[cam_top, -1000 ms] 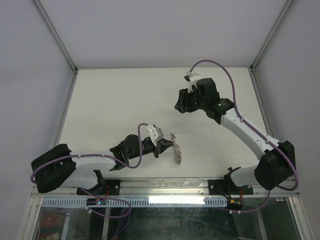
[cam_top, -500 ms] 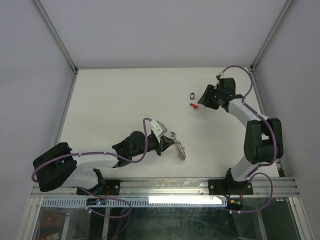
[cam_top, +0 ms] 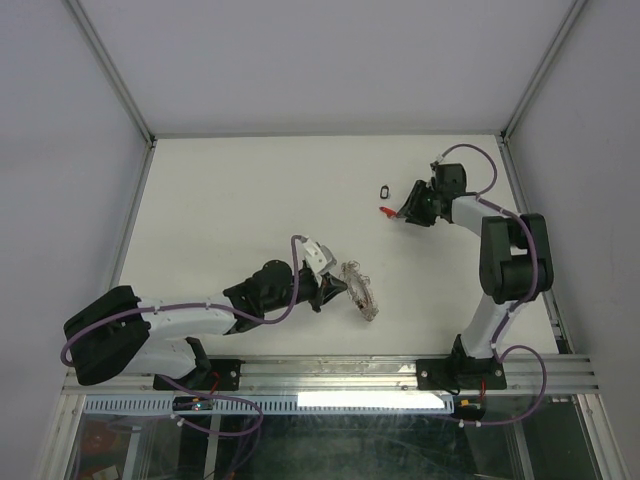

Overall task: Put the keys on the keyring
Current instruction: Pick up the key from the center of the board.

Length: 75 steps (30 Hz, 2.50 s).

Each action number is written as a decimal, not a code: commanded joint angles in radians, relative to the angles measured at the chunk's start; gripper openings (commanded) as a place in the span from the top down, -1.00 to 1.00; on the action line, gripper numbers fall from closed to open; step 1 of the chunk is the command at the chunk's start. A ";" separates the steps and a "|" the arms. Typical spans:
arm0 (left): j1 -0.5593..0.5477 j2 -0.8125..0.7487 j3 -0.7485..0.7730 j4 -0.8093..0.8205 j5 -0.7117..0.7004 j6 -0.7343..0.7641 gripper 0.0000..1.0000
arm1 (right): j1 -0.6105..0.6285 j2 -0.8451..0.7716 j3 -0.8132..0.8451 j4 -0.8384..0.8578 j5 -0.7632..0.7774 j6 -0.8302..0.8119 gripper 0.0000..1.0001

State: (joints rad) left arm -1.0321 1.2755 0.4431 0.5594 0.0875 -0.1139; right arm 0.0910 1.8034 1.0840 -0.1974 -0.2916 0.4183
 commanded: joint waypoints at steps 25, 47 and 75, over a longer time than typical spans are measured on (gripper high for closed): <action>0.046 -0.015 0.046 0.017 0.093 -0.005 1.00 | -0.044 0.129 -0.026 0.245 -0.189 0.023 0.53; 0.058 -0.036 0.041 0.013 0.113 -0.006 1.00 | -0.045 -0.057 -0.127 0.344 -0.258 0.059 1.00; 0.061 -0.115 0.102 -0.042 0.127 0.001 1.00 | 0.059 -0.693 -0.326 0.160 -0.284 -0.203 1.00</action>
State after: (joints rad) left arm -0.9798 1.2083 0.4725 0.4828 0.1947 -0.1139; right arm 0.1177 1.2350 0.7742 -0.0254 -0.5678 0.3332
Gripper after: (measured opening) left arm 0.003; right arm 0.004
